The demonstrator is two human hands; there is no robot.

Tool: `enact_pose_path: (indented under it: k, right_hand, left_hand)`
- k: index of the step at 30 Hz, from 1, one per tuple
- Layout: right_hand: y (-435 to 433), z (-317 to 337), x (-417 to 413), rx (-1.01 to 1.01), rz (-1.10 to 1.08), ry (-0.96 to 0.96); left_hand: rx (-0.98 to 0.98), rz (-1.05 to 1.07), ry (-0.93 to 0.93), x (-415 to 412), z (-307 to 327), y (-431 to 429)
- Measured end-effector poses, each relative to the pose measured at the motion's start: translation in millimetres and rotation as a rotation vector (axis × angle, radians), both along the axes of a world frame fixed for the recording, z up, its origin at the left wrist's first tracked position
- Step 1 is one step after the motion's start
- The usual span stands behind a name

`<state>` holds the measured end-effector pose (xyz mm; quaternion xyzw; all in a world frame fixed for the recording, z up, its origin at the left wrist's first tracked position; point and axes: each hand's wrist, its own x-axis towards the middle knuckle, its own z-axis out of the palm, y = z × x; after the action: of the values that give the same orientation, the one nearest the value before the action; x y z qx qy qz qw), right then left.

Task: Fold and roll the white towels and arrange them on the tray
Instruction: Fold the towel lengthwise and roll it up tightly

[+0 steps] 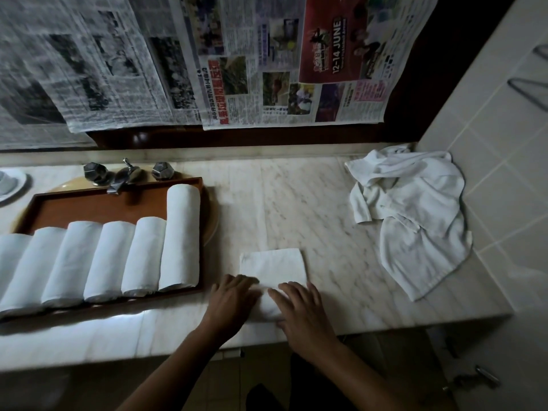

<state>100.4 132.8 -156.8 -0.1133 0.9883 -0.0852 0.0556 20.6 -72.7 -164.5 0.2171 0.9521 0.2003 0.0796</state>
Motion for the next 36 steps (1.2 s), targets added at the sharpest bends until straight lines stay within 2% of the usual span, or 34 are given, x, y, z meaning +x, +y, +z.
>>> enact_pose_path:
  k: [2,7,11,13,15,18,23,26,28,32,36]
  right_hand:
    - [2,-1,1,-0.003,0.007,-0.020]
    - [2,-2,15,0.001,0.045,-0.039]
    - [4,4,13,-0.021,0.059,-0.047]
    - [5,8,10,-0.058,0.049,-0.047]
    - [1,11,13,-0.070,0.020,-0.023]
    - [-8,10,26,-0.073,0.011,0.025]
    - [-10,1,24,0.038,0.011,0.009]
    - [-9,1,11,0.034,0.001,-0.008]
    - [-8,2,2,0.029,0.002,-0.010]
    - [-6,3,-14,0.056,0.038,0.008]
    - [-2,4,-22,0.067,0.078,-0.057]
  left_hand:
    - [-0.097,-0.063,-0.003,1,0,-3]
    - [-0.099,-0.036,-0.043,19,-11,-7]
    - [0.166,0.119,-0.166,24,-13,0]
    - [0.238,0.206,-0.215,20,-8,5]
    - [0.229,0.276,-0.287,13,-5,8]
    - [0.199,0.341,-0.295,6,-8,8]
    - [0.281,0.434,-0.294,1,-2,11]
    - [0.354,0.373,-0.069,7,5,6]
    - [0.295,0.231,0.074,18,8,4]
    - [0.155,-0.032,0.108,40,5,4]
    - [0.104,-0.051,0.105,43,-1,4]
